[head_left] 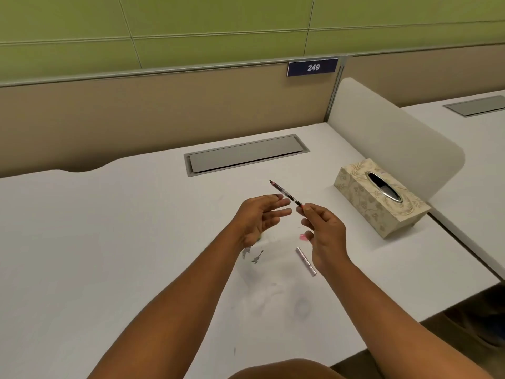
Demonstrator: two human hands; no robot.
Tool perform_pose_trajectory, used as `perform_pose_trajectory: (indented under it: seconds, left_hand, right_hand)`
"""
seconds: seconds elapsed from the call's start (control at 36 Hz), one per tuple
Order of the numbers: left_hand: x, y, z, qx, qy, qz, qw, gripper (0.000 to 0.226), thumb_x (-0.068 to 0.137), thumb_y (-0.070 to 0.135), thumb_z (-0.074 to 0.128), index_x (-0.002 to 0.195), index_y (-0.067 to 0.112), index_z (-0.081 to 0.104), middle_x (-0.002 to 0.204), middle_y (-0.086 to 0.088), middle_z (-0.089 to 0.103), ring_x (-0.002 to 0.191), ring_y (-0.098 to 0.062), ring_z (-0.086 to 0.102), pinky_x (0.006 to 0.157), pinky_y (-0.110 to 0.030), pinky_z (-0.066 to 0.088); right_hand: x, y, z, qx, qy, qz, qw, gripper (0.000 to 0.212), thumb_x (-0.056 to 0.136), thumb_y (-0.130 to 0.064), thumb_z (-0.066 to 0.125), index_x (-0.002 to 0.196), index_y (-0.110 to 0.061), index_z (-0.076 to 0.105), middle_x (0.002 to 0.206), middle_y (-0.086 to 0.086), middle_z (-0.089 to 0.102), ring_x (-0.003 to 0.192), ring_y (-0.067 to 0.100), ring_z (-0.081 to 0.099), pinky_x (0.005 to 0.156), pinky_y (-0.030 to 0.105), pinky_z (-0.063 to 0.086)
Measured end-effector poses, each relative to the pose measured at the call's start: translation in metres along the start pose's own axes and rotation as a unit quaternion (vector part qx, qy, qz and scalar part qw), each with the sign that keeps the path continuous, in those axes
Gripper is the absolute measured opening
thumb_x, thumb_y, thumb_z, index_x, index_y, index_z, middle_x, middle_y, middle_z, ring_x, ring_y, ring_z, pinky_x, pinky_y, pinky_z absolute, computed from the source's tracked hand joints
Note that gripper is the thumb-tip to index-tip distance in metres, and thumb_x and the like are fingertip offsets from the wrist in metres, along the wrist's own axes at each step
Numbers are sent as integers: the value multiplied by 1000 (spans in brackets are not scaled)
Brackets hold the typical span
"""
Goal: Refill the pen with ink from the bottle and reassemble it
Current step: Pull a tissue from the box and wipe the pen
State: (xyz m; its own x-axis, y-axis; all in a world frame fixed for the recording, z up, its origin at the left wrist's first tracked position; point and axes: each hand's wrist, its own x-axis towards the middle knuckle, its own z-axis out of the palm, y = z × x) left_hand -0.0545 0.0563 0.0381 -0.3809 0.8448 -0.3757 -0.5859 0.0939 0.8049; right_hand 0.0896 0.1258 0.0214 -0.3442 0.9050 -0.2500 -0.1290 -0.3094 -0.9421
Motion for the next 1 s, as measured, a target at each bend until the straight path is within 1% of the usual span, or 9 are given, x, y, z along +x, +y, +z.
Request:
perform_pose_trajectory:
  seconds: [0.11, 0.19, 0.28, 0.39, 0.5, 0.61, 0.72, 0.83, 1.0]
  left_hand:
    - [8, -3, 10, 3, 1, 15, 1000, 25, 96, 12, 60, 119, 8, 68, 118, -10, 74, 109, -27, 71, 70, -24, 57]
    - [15, -4, 19, 13, 3, 19, 1000, 22, 95, 12, 63, 115, 9, 71, 117, -10, 75, 108, -27, 72, 65, -23, 56]
    - [22, -3, 30, 18, 10, 27, 999, 26, 96, 14, 61, 120, 7, 70, 118, -8, 75, 108, -27, 72, 58, -20, 54]
    - [32, -6, 47, 23, 30, 39, 999, 26, 97, 18, 63, 120, 8, 69, 115, -5, 76, 105, -25, 73, 57, -18, 54]
    - [43, -8, 61, 20, 45, 40, 998, 24, 97, 18, 63, 118, 10, 69, 112, -4, 77, 105, -22, 73, 67, -20, 56]
    - [53, -11, 74, 31, 58, 38, 997, 22, 97, 19, 63, 117, 11, 71, 112, -3, 77, 106, -21, 73, 68, -22, 53]
    - [63, -14, 82, 18, 72, 30, 997, 19, 96, 18, 64, 112, 11, 72, 111, -4, 77, 106, -22, 73, 62, -19, 53]
    - [72, -16, 91, -5, 83, 20, 996, 19, 96, 15, 64, 112, 8, 71, 110, -6, 77, 104, -23, 74, 54, -15, 53]
    - [87, -23, 100, -25, 90, 8, 996, 19, 95, 15, 65, 112, 7, 71, 112, -8, 77, 106, -25, 73, 52, -15, 53]
  right_hand:
    - [3, -6, -6, -5, -1, -21, 1000, 9, 91, -21, 68, 99, -17, 73, 96, 0, 78, 80, 12, 59, 65, 29, 41]
    - [10, -9, -10, -26, 2, -35, 999, 7, 91, -20, 68, 95, -19, 73, 95, 0, 77, 77, 10, 58, 61, 27, 42]
    - [20, -11, -16, -47, 7, -44, 998, 5, 91, -20, 69, 91, -22, 74, 96, 6, 76, 76, 10, 59, 56, 22, 44]
    - [36, -15, -27, -72, -6, -61, 995, 5, 91, -17, 69, 93, -19, 73, 96, 5, 76, 77, 10, 62, 67, 22, 46]
    - [46, -19, -39, -102, -42, -57, 992, 6, 91, -17, 69, 95, -18, 72, 94, 2, 76, 76, 11, 65, 65, 20, 46]
    - [60, -23, -54, -131, -76, -47, 987, 9, 92, -21, 68, 99, -19, 72, 93, -1, 76, 78, 12, 69, 64, 19, 47]
    - [80, -30, -72, -169, -100, -36, 980, 13, 95, -25, 63, 103, -20, 71, 96, -3, 75, 79, 11, 70, 68, 22, 46]
    - [108, -44, -92, -199, -108, -47, 973, 10, 95, -21, 63, 99, -20, 71, 94, -3, 76, 69, 4, 68, 68, 23, 45]
    - [155, -82, -123, -236, -107, -91, 962, 10, 95, -17, 61, 97, -17, 71, 92, -1, 74, 67, 6, 65, 63, 17, 45]
